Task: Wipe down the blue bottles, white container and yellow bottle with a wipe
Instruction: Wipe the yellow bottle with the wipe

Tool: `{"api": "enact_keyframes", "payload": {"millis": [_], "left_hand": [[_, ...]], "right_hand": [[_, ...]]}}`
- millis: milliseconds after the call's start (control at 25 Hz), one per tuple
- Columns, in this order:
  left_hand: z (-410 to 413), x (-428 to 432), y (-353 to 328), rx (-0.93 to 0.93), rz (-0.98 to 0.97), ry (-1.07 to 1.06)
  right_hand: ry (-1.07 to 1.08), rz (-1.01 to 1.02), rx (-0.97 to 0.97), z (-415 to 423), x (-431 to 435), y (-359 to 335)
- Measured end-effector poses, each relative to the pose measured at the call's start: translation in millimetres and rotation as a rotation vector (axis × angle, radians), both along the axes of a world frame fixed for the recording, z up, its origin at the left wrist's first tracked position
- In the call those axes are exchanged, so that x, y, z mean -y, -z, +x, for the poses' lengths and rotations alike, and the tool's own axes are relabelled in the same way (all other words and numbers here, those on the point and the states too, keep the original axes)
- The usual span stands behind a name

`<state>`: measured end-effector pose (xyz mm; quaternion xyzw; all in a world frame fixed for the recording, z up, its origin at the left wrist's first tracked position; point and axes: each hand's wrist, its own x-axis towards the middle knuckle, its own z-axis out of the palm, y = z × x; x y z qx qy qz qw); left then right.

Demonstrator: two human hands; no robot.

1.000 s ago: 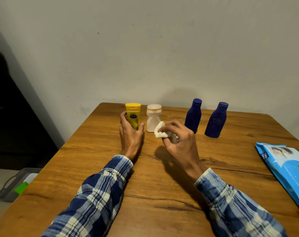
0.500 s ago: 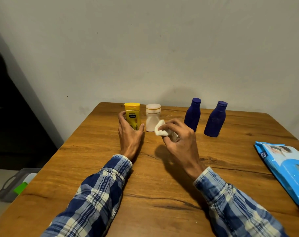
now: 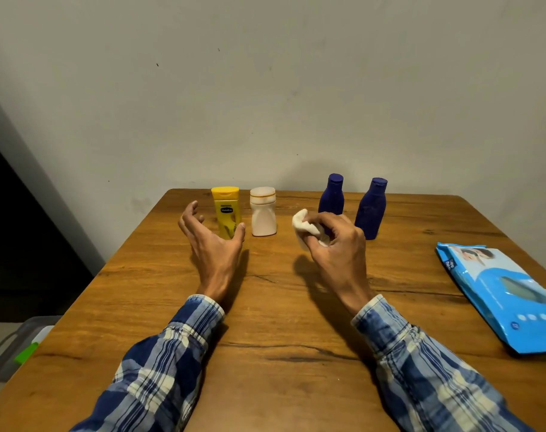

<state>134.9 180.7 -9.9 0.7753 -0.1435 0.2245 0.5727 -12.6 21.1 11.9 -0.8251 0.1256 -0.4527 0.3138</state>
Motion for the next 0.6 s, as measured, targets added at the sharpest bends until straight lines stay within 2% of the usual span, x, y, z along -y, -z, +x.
{"api": "enact_keyframes", "payload": {"millis": [160,400,600], "left_hand": [[-34,-5,-7,0.073,-0.039,0.044],[-81,1,-13,0.103,0.051,0.202],[-104,8,-15,0.108,0.154,0.321]], "right_hand": [[0.065,0.059,-0.089,-32,18,3],[0.088,0.255,-0.416,-83,48,8],[0.161,0.142,-0.674,-108,58,18]]}}
